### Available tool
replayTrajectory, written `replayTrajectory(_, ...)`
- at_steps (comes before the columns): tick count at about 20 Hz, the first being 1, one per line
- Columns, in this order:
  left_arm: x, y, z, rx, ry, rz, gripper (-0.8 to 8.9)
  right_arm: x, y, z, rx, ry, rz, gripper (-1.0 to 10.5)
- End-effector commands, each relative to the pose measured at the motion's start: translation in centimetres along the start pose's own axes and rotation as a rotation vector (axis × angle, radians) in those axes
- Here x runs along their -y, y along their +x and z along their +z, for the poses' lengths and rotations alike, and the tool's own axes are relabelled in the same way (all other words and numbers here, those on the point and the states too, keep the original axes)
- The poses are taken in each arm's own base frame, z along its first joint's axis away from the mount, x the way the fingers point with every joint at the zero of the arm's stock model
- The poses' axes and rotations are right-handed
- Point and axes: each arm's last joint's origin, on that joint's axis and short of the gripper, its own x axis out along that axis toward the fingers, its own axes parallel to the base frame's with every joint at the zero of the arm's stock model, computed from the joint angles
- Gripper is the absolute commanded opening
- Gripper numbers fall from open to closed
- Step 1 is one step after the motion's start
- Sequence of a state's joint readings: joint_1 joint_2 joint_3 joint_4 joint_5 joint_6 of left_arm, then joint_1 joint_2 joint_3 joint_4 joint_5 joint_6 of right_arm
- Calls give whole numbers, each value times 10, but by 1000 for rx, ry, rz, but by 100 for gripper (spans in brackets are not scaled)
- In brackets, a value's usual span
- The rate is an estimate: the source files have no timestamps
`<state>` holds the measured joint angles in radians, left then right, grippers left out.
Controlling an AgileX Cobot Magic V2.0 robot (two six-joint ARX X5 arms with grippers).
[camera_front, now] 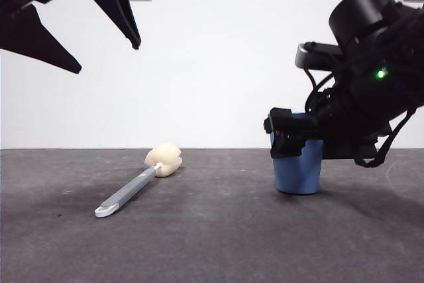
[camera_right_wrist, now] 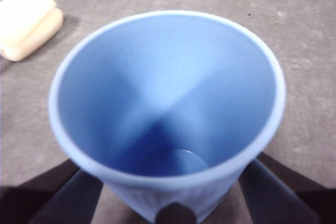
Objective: Pick up the cup brush,pick up the cup,insert the brush into the cup,clean the cup,put the cup brush back,put the cup back to the fixed position on the table
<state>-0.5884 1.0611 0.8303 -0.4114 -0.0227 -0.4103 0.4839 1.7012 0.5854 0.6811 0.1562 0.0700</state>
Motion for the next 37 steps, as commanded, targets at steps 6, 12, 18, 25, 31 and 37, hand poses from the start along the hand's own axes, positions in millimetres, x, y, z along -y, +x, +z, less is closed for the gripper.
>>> replayTrajectory(6,-1,1,-3,-16,22,10,444,0,4,-11,-43,-26,-1,131)
replayTrajectory(12,-2,1,-3,-22,22,12,444,0,3,-11,-47,-28,-2,482)
replayTrajectory(18,-2,1,-5,-35,23,17,444,0,-2,-1,-14,-37,0,604)
replayTrajectory(25,-4,1,-8,-76,74,31,444,-6,-44,17,-143,-27,25,603)
replayTrajectory(31,-6,-1,-19,-205,190,-19,438,-15,-133,32,-281,9,146,598)
replayTrajectory(37,-4,-3,-27,-321,231,-163,427,-2,-204,48,-365,37,209,590)
